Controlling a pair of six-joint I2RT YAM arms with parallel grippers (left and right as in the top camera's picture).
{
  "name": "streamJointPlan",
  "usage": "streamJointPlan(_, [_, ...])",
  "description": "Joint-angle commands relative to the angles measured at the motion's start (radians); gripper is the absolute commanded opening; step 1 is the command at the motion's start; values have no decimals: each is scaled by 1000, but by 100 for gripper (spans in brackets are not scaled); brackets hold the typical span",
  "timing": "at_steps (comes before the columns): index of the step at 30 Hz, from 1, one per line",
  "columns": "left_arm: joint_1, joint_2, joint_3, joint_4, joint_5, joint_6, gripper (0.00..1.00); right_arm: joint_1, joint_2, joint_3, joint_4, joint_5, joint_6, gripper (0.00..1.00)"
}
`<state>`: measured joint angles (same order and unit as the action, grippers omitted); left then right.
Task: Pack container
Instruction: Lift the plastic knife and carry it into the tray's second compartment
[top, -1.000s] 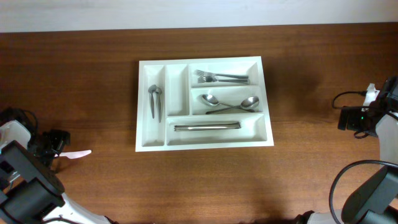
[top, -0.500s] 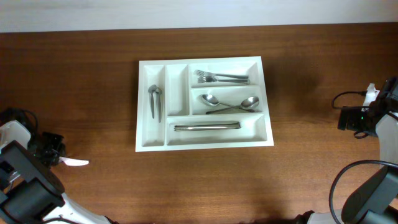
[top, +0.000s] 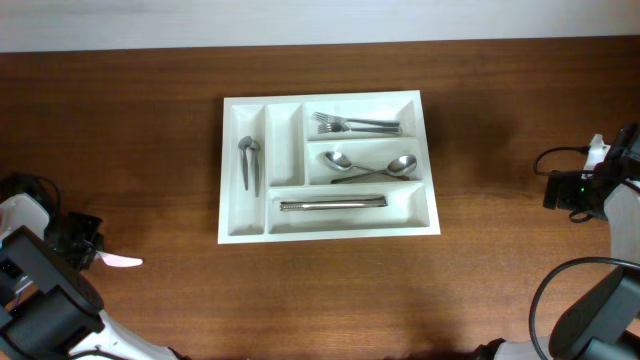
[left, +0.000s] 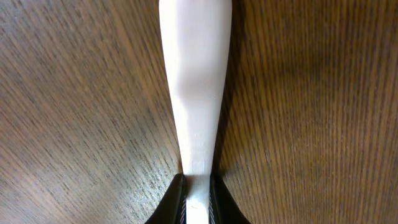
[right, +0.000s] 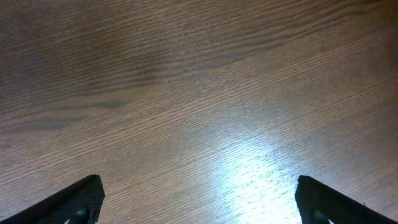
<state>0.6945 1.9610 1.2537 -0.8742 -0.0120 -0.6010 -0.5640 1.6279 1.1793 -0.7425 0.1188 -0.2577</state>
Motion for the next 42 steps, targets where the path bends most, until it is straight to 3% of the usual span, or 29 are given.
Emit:
streamJointPlan(1, [-4, 13, 6, 2, 44, 54, 2, 0, -2, -3, 2, 9, 11, 99])
streamJointPlan(9, [-119, -50, 81, 2, 155, 179, 2, 0, -2, -3, 2, 9, 11, 99])
streamJointPlan(19, [-402, -189, 232, 3, 155, 214, 2, 0, -2, -3, 2, 9, 11, 99])
streamJointPlan(29, [-756, -205, 312, 76, 154, 214, 2, 0, -2, -3, 2, 9, 11, 99])
streamJointPlan(35, [-940, -204, 312, 121, 63, 230, 2, 0, -2, -3, 2, 9, 11, 99])
streamJointPlan(42, [-1056, -171, 311, 132, -32, 315, 2, 0, -2, -3, 2, 9, 11, 99])
